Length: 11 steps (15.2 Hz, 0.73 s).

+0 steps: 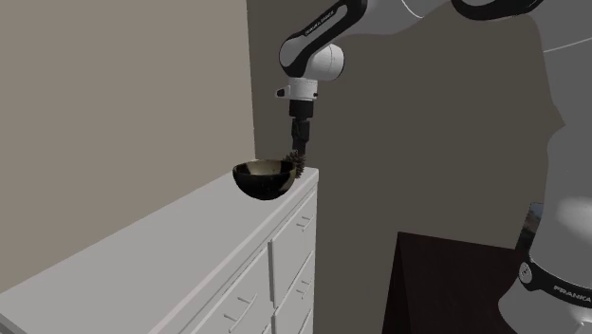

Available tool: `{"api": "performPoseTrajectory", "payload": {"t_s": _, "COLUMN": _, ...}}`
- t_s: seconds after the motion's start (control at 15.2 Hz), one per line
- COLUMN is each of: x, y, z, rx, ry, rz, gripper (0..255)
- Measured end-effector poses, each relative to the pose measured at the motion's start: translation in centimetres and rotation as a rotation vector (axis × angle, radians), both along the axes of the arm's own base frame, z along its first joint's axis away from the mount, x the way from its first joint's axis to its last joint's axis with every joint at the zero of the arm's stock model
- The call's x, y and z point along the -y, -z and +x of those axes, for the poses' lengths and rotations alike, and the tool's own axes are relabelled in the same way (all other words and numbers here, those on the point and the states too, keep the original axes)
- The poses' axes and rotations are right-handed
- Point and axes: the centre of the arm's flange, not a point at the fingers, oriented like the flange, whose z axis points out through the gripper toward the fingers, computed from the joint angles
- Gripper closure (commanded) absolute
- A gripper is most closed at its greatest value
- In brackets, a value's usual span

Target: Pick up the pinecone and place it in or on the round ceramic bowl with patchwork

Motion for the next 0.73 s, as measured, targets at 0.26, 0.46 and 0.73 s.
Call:
{"api": "performPoseTrajectory", "payload": {"t_s": 0.26, "x": -0.01, "y": 0.04, "z": -0.01, "rx": 0.0, "ry": 0.0, "rz": 0.0, "gripper": 0}}
{"api": "performPoseTrajectory", "payload": {"t_s": 0.46, "x": -0.01, "y": -0.21, "z": 0.03, "rx": 0.005, "ry": 0.0, "rz": -0.001, "gripper": 255}}
{"api": "performPoseTrajectory", "payload": {"t_s": 0.73, "x": 0.04, "y": -0.24, "z": 0.03, "rx": 0.003, "ry": 0.001, "rz": -0.001, "gripper": 255}}
